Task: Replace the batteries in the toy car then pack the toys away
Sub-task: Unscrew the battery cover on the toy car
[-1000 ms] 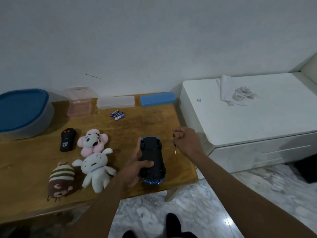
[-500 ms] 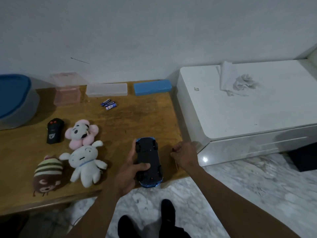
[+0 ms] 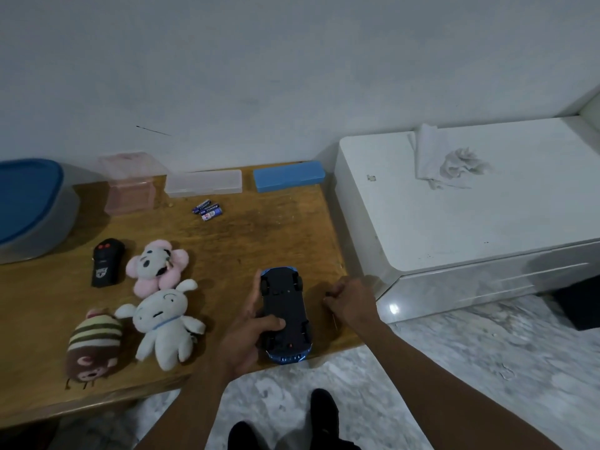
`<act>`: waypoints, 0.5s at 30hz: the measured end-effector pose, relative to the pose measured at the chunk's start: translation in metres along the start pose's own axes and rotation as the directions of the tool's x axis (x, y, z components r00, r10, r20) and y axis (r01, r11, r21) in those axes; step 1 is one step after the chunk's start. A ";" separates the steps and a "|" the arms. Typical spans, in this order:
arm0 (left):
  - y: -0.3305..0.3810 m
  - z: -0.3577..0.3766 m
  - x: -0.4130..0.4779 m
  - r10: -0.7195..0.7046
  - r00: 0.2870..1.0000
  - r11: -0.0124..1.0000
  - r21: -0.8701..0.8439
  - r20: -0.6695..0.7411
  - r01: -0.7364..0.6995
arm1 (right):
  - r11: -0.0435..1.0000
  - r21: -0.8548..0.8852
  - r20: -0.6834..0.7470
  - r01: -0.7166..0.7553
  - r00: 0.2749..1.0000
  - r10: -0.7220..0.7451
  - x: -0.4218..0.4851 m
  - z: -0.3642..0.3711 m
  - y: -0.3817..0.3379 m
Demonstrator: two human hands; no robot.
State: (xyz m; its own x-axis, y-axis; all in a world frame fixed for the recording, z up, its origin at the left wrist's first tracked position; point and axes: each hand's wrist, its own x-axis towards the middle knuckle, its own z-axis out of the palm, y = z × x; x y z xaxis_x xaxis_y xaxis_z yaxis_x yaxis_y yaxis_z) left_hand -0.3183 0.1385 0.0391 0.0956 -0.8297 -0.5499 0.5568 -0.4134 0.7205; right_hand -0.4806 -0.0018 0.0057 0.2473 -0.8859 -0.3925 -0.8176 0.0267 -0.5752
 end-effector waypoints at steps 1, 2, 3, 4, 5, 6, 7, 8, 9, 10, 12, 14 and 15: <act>0.003 0.000 0.000 0.001 1.000 1.000 0.014 0.002 -0.001 | 1.000 -0.009 0.002 0.002 1.000 -0.002 0.000 -0.001 -0.001; 0.006 0.000 0.000 0.003 1.000 1.000 0.027 -0.003 -0.003 | 1.000 -0.013 0.002 0.002 1.000 -0.002 0.002 -0.002 0.000; 0.009 -0.001 0.000 0.007 1.000 0.999 0.037 -0.006 -0.006 | 1.000 -0.014 0.003 -0.003 1.000 0.003 0.002 -0.003 -0.001; 0.011 -0.002 0.001 0.013 1.000 0.999 0.044 -0.007 -0.013 | 1.000 -0.019 0.003 -0.008 1.000 0.008 0.003 -0.005 -0.001; 0.014 -0.003 0.002 0.016 1.000 0.999 0.048 -0.004 -0.016 | 0.999 -0.032 0.002 -0.013 1.000 0.013 0.002 -0.007 -0.002; 0.017 -0.003 0.002 0.015 1.000 0.998 0.055 0.000 -0.015 | 0.999 -0.051 -0.005 -0.012 1.000 0.012 0.003 -0.008 -0.002; 0.020 -0.005 0.002 0.012 1.000 0.998 0.065 0.005 -0.012 | 0.998 -0.067 -0.013 -0.011 1.000 0.010 0.002 -0.011 -0.004; 0.022 -0.007 0.003 0.013 1.000 0.997 0.074 0.011 -0.014 | 0.997 -0.076 -0.027 -0.007 1.000 0.005 0.002 -0.013 -0.006; 0.025 -0.009 0.004 0.016 1.000 0.997 0.079 0.019 -0.017 | 0.997 -0.075 -0.044 -0.007 0.999 0.004 0.003 -0.016 -0.010; 0.027 -0.011 0.005 0.016 1.000 0.997 0.078 0.027 -0.018 | 0.998 -0.069 -0.060 -0.010 0.998 0.006 0.004 -0.019 -0.014; 0.032 -0.016 0.007 0.015 0.999 0.998 0.063 0.038 -0.018 | 0.998 -0.068 -0.085 0.011 0.996 -0.017 0.005 -0.026 -0.028; 0.037 -0.020 0.010 0.024 0.998 0.999 0.047 0.056 -0.026 | 0.995 -0.044 -0.089 0.084 0.992 -0.087 0.005 -0.032 -0.048; 0.039 -0.021 0.010 0.034 0.997 0.999 0.037 0.063 -0.037 | 0.991 -0.009 -0.077 0.133 0.988 -0.133 0.004 -0.033 -0.060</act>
State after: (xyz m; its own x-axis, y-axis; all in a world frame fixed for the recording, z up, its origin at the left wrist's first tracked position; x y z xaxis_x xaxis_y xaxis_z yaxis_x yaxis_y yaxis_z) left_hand -0.2788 0.1216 0.0525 0.0621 -0.8654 -0.4972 0.5217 -0.3965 0.7554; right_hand -0.4478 -0.0219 0.0628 0.3134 -0.9144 -0.2563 -0.7821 -0.0954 -0.6159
